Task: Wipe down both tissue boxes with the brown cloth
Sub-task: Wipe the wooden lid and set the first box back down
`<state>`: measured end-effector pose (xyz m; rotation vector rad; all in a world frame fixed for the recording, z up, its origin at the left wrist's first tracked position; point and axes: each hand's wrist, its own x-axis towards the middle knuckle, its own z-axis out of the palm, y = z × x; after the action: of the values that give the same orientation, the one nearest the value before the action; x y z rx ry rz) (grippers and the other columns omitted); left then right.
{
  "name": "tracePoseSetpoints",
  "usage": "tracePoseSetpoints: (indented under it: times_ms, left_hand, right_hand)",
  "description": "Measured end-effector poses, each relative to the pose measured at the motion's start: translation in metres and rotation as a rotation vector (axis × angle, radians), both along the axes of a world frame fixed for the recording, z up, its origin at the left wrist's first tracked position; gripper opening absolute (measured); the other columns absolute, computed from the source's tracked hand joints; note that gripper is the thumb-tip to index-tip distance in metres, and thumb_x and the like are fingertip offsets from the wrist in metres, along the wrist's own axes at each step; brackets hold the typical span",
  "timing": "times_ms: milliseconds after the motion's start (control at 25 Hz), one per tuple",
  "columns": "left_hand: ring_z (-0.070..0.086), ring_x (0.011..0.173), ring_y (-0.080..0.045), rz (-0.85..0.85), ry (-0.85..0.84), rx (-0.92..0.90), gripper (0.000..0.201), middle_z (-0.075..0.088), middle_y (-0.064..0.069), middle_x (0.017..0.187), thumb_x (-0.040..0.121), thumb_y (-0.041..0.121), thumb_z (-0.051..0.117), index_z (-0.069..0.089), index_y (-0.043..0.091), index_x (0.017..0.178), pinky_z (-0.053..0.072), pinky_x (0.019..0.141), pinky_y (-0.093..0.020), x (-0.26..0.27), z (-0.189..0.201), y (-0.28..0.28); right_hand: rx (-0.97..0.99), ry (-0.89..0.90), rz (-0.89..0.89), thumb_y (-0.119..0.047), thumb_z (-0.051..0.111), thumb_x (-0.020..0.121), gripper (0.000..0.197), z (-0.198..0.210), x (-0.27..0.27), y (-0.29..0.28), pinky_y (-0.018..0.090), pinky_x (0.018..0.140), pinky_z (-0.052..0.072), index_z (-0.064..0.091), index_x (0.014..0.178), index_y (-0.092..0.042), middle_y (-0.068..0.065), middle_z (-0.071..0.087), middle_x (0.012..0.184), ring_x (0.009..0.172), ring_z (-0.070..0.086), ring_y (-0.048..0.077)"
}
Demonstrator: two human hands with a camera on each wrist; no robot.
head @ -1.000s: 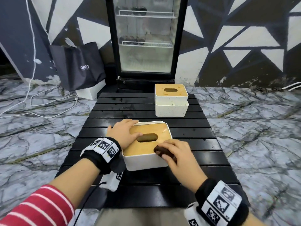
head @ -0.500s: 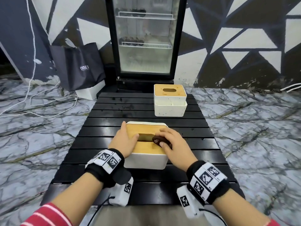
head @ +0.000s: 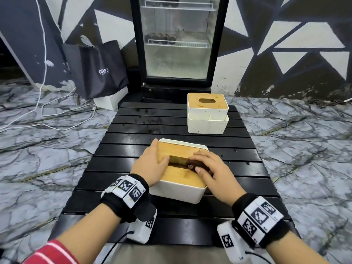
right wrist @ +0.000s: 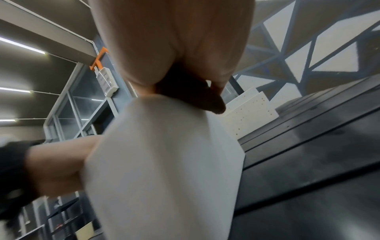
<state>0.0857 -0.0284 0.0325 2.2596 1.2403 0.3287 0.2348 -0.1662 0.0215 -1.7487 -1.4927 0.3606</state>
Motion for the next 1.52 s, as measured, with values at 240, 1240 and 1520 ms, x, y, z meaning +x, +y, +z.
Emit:
tracePoseSetpoints:
  times_ms: [240, 1240, 1520]
  left_hand:
    - [0.046, 0.125, -0.024, 0.022, -0.003, 0.004, 0.066, 0.032, -0.004, 0.15, 0.096, 0.04, 0.041, 0.008, 0.02, 0.15, 0.037, 0.096, -0.033, 0.001, 0.001, -0.005]
    - [0.013, 0.145, -0.024, -0.09, 0.274, 0.209, 0.073, 0.004, -0.004, 0.159, 0.093, 0.058, 0.033, 0.003, 0.023, 0.15, 0.012, 0.115, -0.049, -0.003, 0.014, -0.013]
    - [-0.012, 0.145, -0.011, -0.304, 0.354, 0.158, 0.098, -0.009, 0.007, 0.159, 0.07, 0.085, 0.018, -0.001, 0.031, 0.15, -0.019, 0.108, -0.055, -0.007, 0.006, -0.035]
  right_hand:
    - [0.01, 0.022, -0.061, -0.008, 0.054, 0.088, 0.033, 0.002, 0.007, 0.012, 0.0, 0.096, 0.018, 0.058, 0.116, -0.026, -0.016, 0.048, 0.118, 0.115, 0.037, -0.003]
    - [-0.026, 0.016, -0.033, -0.013, 0.051, 0.09, 0.03, 0.003, 0.014, 0.011, 0.021, 0.102, 0.028, 0.056, 0.116, -0.028, -0.02, 0.045, 0.117, 0.117, 0.036, 0.002]
    - [0.0, -0.081, -0.211, -0.017, 0.051, 0.091, 0.029, 0.003, -0.007, 0.001, 0.02, 0.095, 0.027, 0.055, 0.118, -0.024, -0.01, 0.049, 0.121, 0.11, 0.032, 0.007]
